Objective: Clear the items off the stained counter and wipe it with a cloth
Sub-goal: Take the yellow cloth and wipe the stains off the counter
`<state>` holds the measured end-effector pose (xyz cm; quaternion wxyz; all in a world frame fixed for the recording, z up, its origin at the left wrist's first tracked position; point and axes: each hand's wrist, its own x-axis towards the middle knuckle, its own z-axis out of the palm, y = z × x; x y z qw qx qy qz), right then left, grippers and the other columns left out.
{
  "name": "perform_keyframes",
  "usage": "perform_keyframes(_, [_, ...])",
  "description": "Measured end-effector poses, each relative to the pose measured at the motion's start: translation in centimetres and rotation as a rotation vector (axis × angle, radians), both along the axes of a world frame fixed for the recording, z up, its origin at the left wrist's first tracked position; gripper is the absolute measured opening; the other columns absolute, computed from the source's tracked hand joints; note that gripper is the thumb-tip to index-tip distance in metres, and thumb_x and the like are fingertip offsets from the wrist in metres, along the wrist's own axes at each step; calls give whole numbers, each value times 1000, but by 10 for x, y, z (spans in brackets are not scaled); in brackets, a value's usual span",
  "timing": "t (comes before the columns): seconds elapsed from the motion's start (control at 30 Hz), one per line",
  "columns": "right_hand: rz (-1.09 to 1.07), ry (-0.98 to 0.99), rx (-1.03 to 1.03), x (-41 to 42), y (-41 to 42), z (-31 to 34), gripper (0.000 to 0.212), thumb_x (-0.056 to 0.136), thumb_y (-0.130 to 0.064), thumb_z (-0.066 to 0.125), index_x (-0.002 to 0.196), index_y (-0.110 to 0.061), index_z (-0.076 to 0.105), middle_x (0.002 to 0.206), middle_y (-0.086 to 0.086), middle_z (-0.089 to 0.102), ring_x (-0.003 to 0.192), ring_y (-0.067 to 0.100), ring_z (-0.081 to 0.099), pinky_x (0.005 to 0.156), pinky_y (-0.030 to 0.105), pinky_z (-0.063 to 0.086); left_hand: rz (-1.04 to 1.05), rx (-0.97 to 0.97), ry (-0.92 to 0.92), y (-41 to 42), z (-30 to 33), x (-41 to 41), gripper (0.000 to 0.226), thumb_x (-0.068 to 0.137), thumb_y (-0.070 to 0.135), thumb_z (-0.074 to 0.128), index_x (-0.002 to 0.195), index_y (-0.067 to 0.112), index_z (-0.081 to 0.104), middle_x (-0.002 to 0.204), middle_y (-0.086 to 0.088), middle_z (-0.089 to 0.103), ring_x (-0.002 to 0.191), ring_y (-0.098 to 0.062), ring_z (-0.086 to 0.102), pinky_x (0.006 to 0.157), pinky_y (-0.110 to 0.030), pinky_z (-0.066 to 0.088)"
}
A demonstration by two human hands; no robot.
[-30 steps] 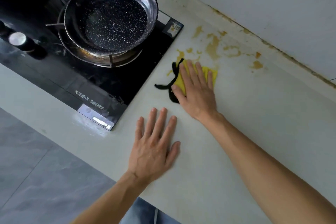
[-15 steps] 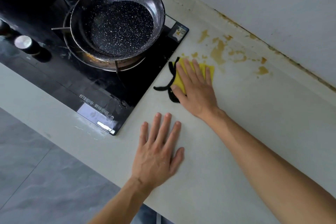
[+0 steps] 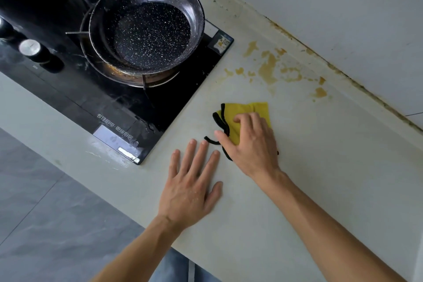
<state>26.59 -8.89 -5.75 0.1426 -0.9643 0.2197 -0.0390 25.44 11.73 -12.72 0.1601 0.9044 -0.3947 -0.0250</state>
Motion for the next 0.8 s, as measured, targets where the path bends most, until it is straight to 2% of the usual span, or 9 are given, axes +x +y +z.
perform_keyframes(0.07, [-20,78,12,6,4,2,53,87,-61,65,113,-15,61,112,2,60,104,26,56,87,41,49,0,3,3,0,1,0,70,105,58,43,164,20,36,177,-9,17,164,-36,9,129,-63,11])
perform_keyframes(0.23, [-8,128,235,7,-17,11,29,89,-34,74,113,-19,69,111,0,62,106,22,61,90,37,50,2,-3,11,-1,3,0,71,105,58,42,165,21,34,176,-8,18,164,-35,10,129,-62,12])
perform_keyframes(0.33, [-39,191,402,3,-31,16,26,86,-27,79,111,-23,74,103,-6,69,91,12,65,89,30,53,3,-3,10,-1,2,0,70,105,58,42,165,21,34,176,-8,20,164,-35,10,129,-63,13])
perform_keyframes(0.4, [-76,225,487,4,-41,19,23,86,-25,79,109,-27,75,95,-13,72,84,3,66,82,20,54,2,-3,10,0,2,0,71,105,58,42,165,21,34,176,-8,20,164,-35,10,128,-63,13])
perform_keyframes(0.47, [-120,250,563,6,-49,23,22,87,-22,76,106,-33,73,92,-17,72,85,-1,67,76,13,50,3,-2,10,0,2,0,71,105,58,41,166,22,32,176,-8,18,164,-35,9,129,-63,12])
perform_keyframes(0.57, [-188,278,578,9,-59,24,24,90,-16,66,109,-30,70,98,-12,73,94,13,70,81,25,51,2,-2,7,0,1,0,71,105,58,41,166,22,31,177,-7,17,164,-35,9,129,-63,12])
perform_keyframes(0.63, [-232,300,506,9,-61,24,23,92,-16,56,112,-25,63,100,-4,69,96,22,64,77,29,43,0,-5,6,0,1,0,71,105,58,41,166,22,30,177,-7,17,164,-35,8,129,-62,10])
perform_keyframes(0.73, [-239,301,463,8,-52,24,14,94,-20,49,107,-25,50,100,5,66,94,32,61,73,34,40,-3,-13,15,0,1,0,71,106,58,41,166,22,30,177,-7,16,164,-35,8,129,-62,10])
perform_keyframes(0.8, [-160,297,378,7,-39,21,11,95,-28,50,104,-25,45,99,7,67,93,36,62,72,37,41,1,-18,17,0,1,0,71,105,57,42,166,22,31,177,-7,17,164,-35,9,129,-62,10])
